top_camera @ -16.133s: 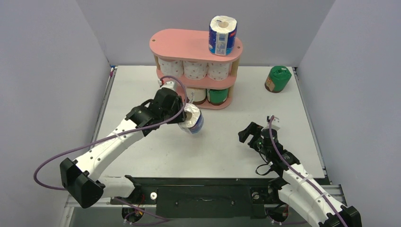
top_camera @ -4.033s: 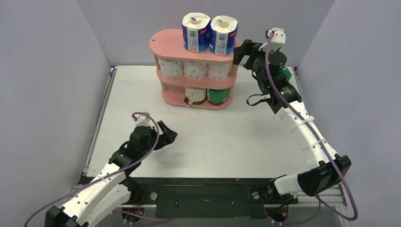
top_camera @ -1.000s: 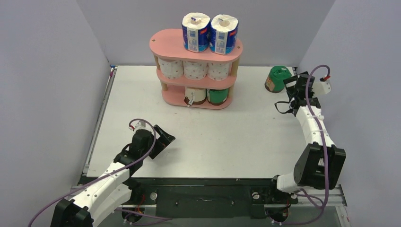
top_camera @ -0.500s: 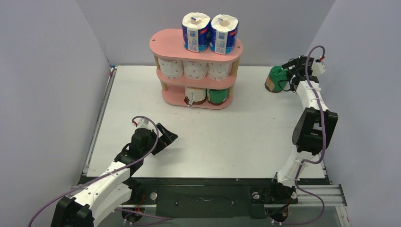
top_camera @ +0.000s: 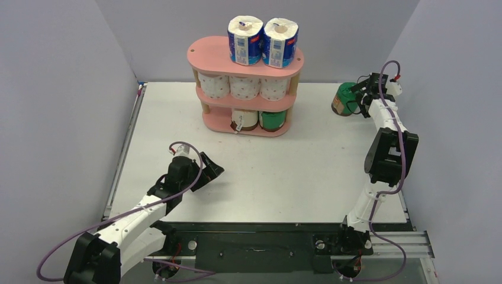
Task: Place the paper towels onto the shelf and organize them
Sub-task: Move the paper towel to the center of the board.
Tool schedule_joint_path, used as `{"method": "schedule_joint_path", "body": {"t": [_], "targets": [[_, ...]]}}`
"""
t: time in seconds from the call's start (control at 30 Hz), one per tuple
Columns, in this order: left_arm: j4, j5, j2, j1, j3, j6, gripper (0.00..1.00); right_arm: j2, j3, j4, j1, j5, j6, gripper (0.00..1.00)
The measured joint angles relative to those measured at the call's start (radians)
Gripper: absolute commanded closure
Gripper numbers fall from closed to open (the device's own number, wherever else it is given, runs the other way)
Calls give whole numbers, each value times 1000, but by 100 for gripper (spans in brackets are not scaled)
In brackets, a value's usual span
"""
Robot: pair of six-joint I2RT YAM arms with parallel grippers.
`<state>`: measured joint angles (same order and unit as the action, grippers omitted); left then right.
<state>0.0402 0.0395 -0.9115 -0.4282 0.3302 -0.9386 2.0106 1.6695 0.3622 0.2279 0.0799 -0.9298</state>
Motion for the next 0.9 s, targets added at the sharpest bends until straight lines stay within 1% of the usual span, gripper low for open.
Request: {"method": "schedule_joint_path", "body": {"t": [0.27,0.53,0.83,0.9], "targets": [[-2,0,-30,0,19,4,4,47,37,6,0,2,3,17],[-10,0,-68,0,30,5,4,73,51,6,0,2,3,22],[-15,-1,-83,0,32,6,4,116,66,-8,-12,1,3,24],[-15,-5,-83,0,32,6,4,124,77,-10,-15,1,3,25]]}}
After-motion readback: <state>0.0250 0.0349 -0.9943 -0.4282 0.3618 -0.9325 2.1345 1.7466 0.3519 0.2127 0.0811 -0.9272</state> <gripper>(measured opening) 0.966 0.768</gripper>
